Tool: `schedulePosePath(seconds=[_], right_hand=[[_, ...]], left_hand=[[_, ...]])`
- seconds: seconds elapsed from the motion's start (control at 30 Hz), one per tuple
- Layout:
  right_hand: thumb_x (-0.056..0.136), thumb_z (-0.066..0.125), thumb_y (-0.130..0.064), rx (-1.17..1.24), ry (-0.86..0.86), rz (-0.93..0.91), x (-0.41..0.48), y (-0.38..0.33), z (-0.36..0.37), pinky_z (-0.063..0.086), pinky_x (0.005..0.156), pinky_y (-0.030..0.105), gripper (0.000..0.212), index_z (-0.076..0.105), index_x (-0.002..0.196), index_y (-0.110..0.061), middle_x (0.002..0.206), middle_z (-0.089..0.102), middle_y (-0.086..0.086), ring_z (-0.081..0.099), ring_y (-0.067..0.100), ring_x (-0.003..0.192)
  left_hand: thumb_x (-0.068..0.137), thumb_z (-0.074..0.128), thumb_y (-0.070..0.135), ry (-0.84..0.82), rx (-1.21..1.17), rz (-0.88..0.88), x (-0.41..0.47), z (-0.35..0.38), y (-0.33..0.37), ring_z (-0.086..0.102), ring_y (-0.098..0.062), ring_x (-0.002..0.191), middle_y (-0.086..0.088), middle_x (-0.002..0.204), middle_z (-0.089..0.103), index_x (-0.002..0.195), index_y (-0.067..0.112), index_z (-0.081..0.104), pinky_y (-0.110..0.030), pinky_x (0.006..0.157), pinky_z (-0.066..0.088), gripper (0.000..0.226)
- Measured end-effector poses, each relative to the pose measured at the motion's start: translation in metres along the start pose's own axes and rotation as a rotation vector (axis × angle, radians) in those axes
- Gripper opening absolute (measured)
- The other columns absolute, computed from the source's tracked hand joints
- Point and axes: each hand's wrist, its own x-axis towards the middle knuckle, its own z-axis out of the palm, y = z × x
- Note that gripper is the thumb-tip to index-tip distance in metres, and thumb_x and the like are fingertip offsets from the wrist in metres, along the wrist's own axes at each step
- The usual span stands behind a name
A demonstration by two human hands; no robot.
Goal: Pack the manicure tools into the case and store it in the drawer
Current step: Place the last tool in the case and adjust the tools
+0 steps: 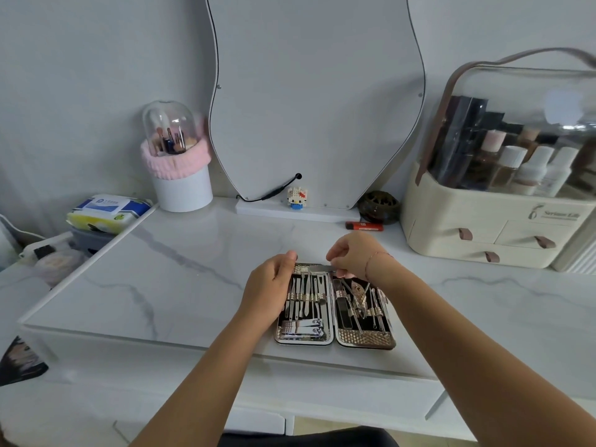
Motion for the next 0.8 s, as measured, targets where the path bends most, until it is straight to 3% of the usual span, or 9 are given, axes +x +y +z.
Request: schedulePosePath(seconds=[0.1,0.23,0.37,0.43,0.5,0.57,0.8], right_hand=[[0.085,0.06,-0.004,0.032,-0.007,0.016,0.0,0.002,0.002,0.057,0.071,0.025,0.013,0.068,0.095,-0.007,0.083,0.072,0.012,0.065,0.013,0.064],[0.08,0.068,-0.014,-0.115,0.046,-0.088,0.003,0.004,0.003,0.051,0.078,0.024,0.014,0.072,0.093,-0.014,0.091,0.069,0.002,0.062,0.013,0.08],[0.078,0.071,-0.021,-0.207,0.033,-0.126,0.003,0.01,-0.001,0.05,0.08,0.026,0.016,0.072,0.094,-0.017,0.085,0.063,-0.005,0.06,0.012,0.083],[0.078,0.071,-0.022,-0.233,0.033,-0.155,0.003,0.015,-0.003,0.045,0.074,0.023,0.014,0.072,0.092,-0.019,0.082,0.061,-0.007,0.057,0.01,0.079],[0.079,0.07,-0.023,-0.254,0.035,-0.195,0.002,0.018,-0.003,0.04,0.07,0.019,0.011,0.072,0.09,-0.021,0.083,0.062,-0.008,0.057,0.009,0.08],[0.08,0.069,-0.023,-0.28,0.036,-0.237,0.002,0.019,-0.001,0.039,0.07,0.018,0.01,0.073,0.089,-0.021,0.085,0.064,-0.008,0.056,0.008,0.08],[0.082,0.066,-0.022,-0.372,0.024,-0.301,0.005,0.017,0.001,0.044,0.077,0.02,0.012,0.072,0.092,-0.023,0.097,0.069,-0.005,0.058,0.009,0.083]], left_hand=[[0.095,0.03,0.05,-0.003,0.002,0.0,-0.001,0.0,0.001,0.051,-0.009,0.081,0.002,0.087,0.057,0.092,0.011,0.062,-0.016,0.068,0.037,0.051],[0.094,0.029,0.052,-0.007,0.008,-0.014,0.0,-0.001,0.001,0.05,-0.009,0.079,0.003,0.085,0.056,0.088,0.02,0.056,-0.02,0.069,0.038,0.042],[0.094,0.03,0.053,0.001,0.005,-0.04,0.0,-0.003,0.003,0.052,-0.006,0.079,0.005,0.088,0.059,0.096,0.014,0.063,-0.015,0.07,0.037,0.05],[0.094,0.029,0.054,-0.054,0.052,-0.011,-0.001,-0.005,0.004,0.054,-0.007,0.089,0.007,0.095,0.061,0.106,0.016,0.063,-0.019,0.074,0.04,0.052],[0.093,0.027,0.056,-0.141,0.127,0.035,-0.001,-0.011,0.002,0.055,-0.009,0.109,0.008,0.114,0.063,0.121,0.021,0.059,-0.024,0.092,0.04,0.055],[0.089,0.025,0.06,-0.176,0.144,0.043,0.001,-0.02,-0.004,0.051,-0.011,0.121,0.007,0.128,0.059,0.126,0.024,0.056,-0.025,0.1,0.036,0.061],[0.091,0.026,0.056,-0.162,0.043,0.002,0.003,-0.026,-0.01,0.048,-0.002,0.116,0.009,0.126,0.06,0.119,0.024,0.062,-0.019,0.093,0.03,0.056]])
